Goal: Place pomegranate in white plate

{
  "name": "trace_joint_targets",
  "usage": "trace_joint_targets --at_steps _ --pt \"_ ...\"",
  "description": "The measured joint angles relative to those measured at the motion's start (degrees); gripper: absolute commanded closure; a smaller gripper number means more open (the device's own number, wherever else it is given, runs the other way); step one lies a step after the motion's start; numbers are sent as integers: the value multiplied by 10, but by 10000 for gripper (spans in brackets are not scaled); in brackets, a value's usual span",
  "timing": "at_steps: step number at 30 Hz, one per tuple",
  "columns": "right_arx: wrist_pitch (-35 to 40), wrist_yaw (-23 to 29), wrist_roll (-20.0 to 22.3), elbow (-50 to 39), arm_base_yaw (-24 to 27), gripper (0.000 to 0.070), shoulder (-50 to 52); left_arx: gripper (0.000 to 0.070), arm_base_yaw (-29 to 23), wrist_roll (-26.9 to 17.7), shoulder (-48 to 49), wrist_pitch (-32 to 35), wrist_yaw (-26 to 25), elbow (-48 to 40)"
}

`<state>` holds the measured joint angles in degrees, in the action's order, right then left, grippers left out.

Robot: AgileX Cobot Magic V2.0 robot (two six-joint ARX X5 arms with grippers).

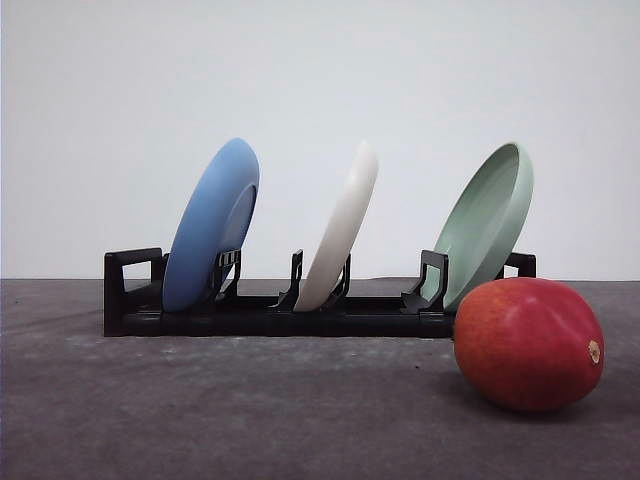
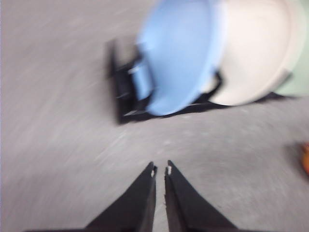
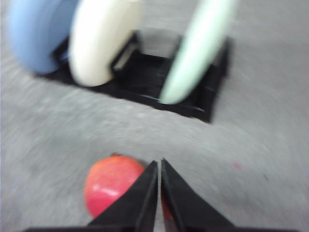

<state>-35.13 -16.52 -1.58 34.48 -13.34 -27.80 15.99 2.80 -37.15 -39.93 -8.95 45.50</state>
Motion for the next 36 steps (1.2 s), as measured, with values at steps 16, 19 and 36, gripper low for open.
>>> trace_joint_targets --at_steps 16,19,36 --pt "45 1 59 0 -53 294 0 310 97 -150 -18 28 -18 0" --pt "46 1 59 0 -53 295 0 310 111 -138 -19 60 -37 0" --pt "47 0 59 0 -53 295 0 308 251 -127 -209 316 -4 1"
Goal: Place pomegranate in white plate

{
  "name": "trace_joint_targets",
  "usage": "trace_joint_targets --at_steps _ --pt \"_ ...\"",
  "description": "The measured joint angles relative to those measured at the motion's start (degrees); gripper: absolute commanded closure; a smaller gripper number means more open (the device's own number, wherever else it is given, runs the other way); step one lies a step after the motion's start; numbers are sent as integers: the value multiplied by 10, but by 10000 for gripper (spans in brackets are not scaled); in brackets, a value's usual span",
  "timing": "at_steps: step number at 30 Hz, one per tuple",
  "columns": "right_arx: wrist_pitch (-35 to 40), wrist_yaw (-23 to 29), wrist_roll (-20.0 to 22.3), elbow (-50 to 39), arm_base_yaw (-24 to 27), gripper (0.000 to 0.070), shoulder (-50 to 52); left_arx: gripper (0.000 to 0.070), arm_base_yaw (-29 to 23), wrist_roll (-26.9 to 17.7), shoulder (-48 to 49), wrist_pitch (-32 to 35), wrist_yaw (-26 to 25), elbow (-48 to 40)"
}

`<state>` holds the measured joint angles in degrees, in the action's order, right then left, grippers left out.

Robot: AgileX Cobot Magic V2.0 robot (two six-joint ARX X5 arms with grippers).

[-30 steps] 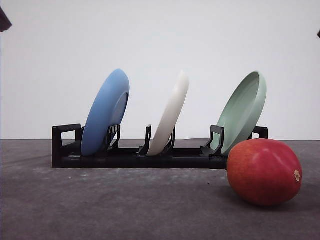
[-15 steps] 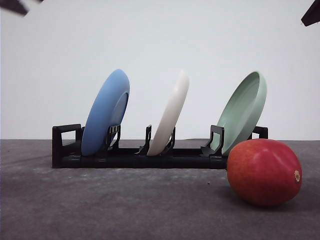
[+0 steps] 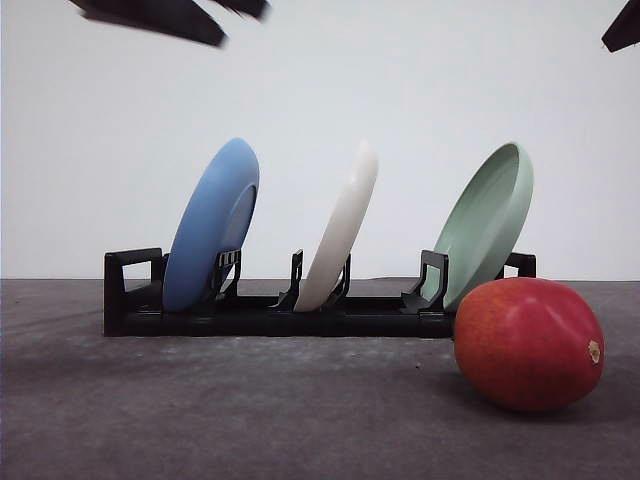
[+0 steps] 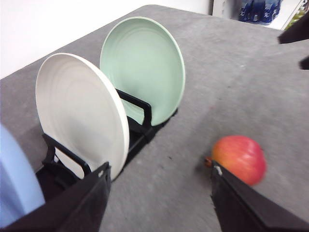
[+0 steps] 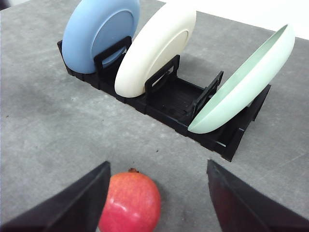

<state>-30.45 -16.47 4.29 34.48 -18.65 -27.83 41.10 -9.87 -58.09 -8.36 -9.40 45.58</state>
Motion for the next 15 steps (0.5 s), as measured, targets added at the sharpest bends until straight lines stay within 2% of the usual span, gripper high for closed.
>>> trace_joint_targets --at_steps 9,15 --pt "0 0 0 0 0 295 0 309 46 11 -162 155 96 1" --pt "0 0 0 0 0 295 0 309 54 44 -261 194 171 45"
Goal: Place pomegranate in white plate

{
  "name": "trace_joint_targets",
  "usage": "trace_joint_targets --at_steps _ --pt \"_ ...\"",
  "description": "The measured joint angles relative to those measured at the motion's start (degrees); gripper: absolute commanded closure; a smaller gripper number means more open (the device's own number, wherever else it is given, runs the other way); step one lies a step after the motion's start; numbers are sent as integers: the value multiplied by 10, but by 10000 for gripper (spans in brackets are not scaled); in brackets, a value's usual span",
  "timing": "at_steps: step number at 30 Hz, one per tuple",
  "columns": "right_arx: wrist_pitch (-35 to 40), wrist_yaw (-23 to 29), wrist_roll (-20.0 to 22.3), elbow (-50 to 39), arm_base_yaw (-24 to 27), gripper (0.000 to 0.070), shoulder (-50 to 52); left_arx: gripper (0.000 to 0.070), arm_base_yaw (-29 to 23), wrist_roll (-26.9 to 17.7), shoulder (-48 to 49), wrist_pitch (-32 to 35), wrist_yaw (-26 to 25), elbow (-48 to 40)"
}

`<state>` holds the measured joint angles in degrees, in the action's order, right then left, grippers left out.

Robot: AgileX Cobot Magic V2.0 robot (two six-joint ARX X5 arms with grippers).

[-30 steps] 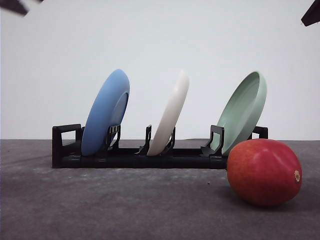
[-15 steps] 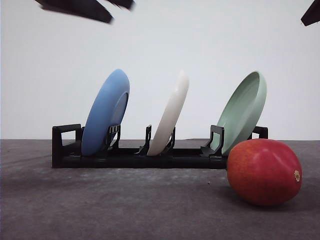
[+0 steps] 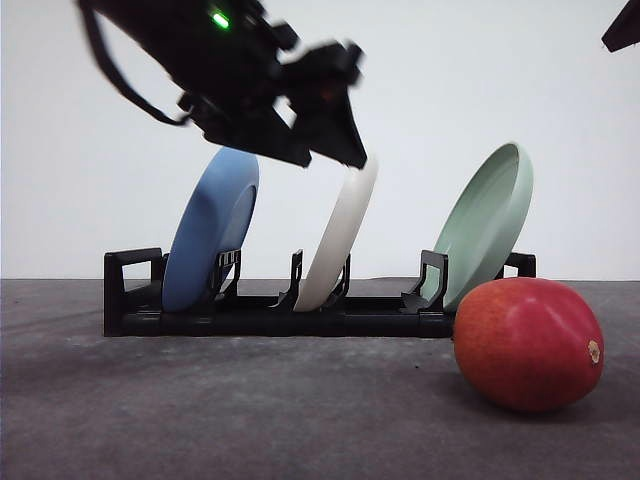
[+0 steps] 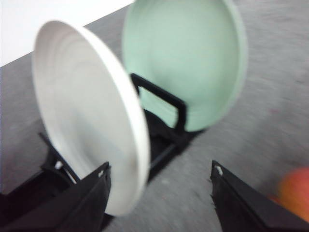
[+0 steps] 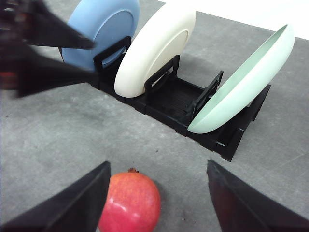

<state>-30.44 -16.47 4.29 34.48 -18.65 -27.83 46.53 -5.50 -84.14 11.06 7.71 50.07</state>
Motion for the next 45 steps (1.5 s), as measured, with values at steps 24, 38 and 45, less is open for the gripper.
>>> trace_joint_targets --at_steps 24,38,45 --pt "0 0 0 0 0 295 0 493 -2 19 -183 2 74 135" --pt "0 0 0 0 0 295 0 687 -2 59 -183 -69 74 195" --pt "0 0 0 0 0 295 0 687 -2 82 -183 -136 74 235"
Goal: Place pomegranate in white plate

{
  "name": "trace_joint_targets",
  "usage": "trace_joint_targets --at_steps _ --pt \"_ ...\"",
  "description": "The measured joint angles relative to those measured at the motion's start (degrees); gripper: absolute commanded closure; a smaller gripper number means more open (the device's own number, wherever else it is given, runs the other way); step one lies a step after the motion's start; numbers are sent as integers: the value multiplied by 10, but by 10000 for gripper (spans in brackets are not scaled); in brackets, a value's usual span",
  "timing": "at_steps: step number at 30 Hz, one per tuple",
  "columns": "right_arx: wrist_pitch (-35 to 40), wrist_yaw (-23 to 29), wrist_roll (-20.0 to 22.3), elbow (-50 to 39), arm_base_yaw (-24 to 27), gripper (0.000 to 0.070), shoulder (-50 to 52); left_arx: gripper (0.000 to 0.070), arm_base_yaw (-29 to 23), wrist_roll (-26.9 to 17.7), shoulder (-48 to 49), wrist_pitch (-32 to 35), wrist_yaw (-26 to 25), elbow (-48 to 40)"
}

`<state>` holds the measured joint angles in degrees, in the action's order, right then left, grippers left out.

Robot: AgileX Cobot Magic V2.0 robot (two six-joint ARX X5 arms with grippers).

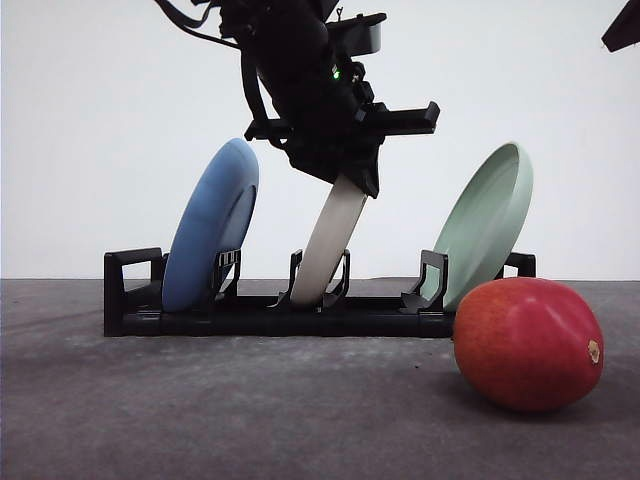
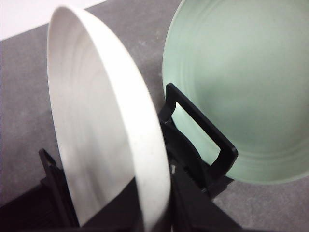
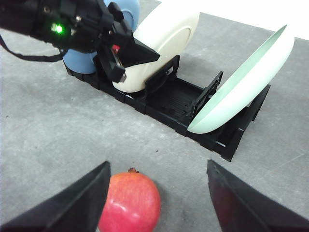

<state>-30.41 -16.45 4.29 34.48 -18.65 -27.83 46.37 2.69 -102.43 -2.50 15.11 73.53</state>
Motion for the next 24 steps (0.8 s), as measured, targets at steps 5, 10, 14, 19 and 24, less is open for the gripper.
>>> trace_joint_targets --at_steps 5,10,14,19,24 --pt "0 0 0 0 0 295 0 687 0 10 0 -28 0 16" --pt "0 0 0 0 0 295 0 687 0 33 4 -44 -1 17" --pt "0 0 0 0 0 295 0 687 1 44 24 -55 -3 17" --pt "0 0 0 0 0 295 0 687 4 56 67 -65 -5 17" --pt "0 0 0 0 0 295 0 687 4 68 109 -87 -12 17"
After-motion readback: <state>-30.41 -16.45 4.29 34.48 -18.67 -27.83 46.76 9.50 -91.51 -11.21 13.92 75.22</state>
